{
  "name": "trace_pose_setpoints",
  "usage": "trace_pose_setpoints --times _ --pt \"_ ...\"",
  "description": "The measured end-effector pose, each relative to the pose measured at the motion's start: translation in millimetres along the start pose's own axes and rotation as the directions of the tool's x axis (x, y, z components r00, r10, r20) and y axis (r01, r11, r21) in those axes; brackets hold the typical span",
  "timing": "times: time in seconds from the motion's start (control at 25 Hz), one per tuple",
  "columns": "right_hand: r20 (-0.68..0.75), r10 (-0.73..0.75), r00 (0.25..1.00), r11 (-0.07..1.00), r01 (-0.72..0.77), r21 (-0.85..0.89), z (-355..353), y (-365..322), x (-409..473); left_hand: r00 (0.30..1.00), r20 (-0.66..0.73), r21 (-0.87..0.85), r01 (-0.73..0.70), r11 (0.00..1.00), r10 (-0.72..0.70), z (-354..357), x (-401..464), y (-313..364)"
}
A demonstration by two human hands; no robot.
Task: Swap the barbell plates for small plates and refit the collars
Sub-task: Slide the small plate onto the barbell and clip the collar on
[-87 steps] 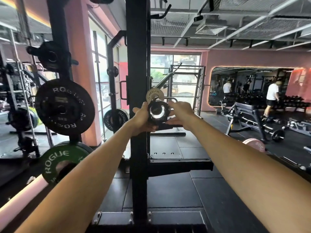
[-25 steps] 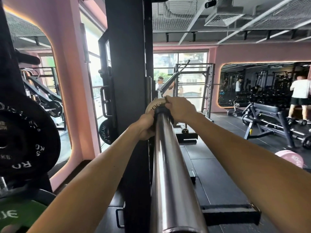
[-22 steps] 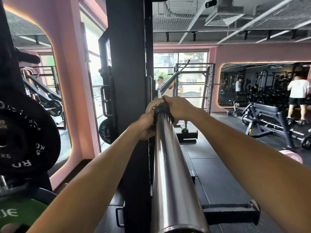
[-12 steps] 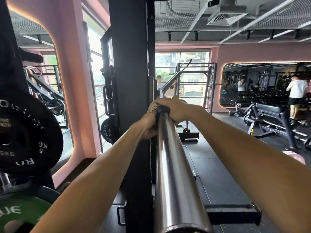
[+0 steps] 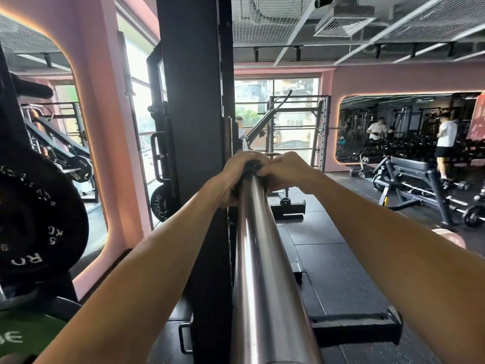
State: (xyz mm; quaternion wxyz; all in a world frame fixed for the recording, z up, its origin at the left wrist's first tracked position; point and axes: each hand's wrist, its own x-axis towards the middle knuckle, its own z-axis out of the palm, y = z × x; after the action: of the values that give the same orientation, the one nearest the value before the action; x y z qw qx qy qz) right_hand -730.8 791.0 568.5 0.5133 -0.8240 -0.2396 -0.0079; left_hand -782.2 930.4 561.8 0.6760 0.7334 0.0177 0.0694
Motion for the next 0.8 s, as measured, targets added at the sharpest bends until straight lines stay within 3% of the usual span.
trace_pose_setpoints --times 0.16,0.32,0.44,0.52,0.68,0.8 --pt "-0.021 -0.057 0.998 0.998 0.057 0.024 2 4 -2 0.992 0.033 -0.116 -0.119 0.986 0.124 1 4 -6" --pt "-0.052 -0.083 0.995 0.995 0.08 -0.063 6 7 2 0.981 -0.157 -0.185 -0.145 0.972 0.116 -1 11 -25" --pt "-0.053 -0.109 0.993 0.985 0.101 -0.141 7 8 6 0.976 -0.013 -0.15 -0.218 0.964 0.219 -4 10 -24" --pt "-0.076 -0.105 0.992 0.983 0.092 -0.159 9 8 2 0.981 0.028 -0.13 -0.186 0.974 0.191 -4 4 -21" --pt "-0.054 -0.086 0.995 0.976 0.073 -0.203 13 19 -21 0.983 -0.18 -0.033 -0.042 0.999 0.036 -5 -20 -31" --pt "0.042 -0.035 0.998 0.924 0.049 -0.379 21 30 -57 0.968 -0.247 0.136 -0.011 0.991 0.045 -9 -50 -52"
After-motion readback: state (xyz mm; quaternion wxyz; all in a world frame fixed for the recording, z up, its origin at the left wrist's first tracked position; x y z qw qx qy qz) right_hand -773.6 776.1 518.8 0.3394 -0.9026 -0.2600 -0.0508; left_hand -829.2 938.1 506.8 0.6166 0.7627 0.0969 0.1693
